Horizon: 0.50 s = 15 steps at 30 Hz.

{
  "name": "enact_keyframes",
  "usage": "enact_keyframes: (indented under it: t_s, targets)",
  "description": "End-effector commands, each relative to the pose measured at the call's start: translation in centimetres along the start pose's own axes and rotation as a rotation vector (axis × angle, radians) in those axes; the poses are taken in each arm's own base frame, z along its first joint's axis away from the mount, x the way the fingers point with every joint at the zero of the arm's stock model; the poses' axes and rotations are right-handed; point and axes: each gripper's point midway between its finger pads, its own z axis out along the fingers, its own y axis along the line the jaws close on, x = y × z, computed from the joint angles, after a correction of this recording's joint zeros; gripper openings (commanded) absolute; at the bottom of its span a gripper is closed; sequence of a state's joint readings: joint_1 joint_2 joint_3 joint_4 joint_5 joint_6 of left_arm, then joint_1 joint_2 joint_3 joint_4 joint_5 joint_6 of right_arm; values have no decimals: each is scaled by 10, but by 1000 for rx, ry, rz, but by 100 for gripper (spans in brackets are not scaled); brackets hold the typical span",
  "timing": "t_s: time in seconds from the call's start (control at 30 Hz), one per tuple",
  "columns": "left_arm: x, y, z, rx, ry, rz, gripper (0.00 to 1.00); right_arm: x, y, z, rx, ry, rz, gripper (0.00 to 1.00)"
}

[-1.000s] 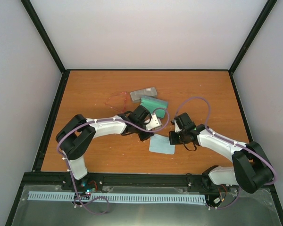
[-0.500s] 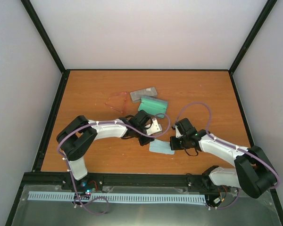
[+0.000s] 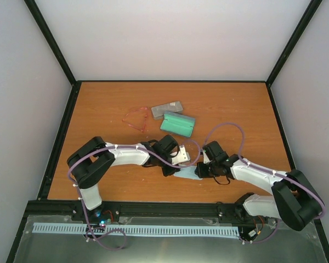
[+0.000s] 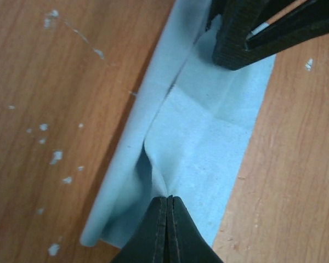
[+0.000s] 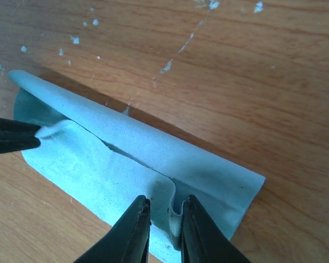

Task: Organize the sunglasses
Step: Fold the glasses cleaning cloth at the center of the board.

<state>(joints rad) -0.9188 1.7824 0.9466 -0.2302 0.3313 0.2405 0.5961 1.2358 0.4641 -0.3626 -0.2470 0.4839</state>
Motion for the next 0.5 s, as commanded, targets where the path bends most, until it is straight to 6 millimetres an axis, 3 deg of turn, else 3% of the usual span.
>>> enact_keyframes:
  t_s: [0.0,0.47]
  targets:
    - [-10,-11,-3,-2,-34,35,3,8,-2,-1,-6,-3,14,19]
    - [0,-17,-8,-25,-29,72,3,-8,-8,-24,50,-124,54,51]
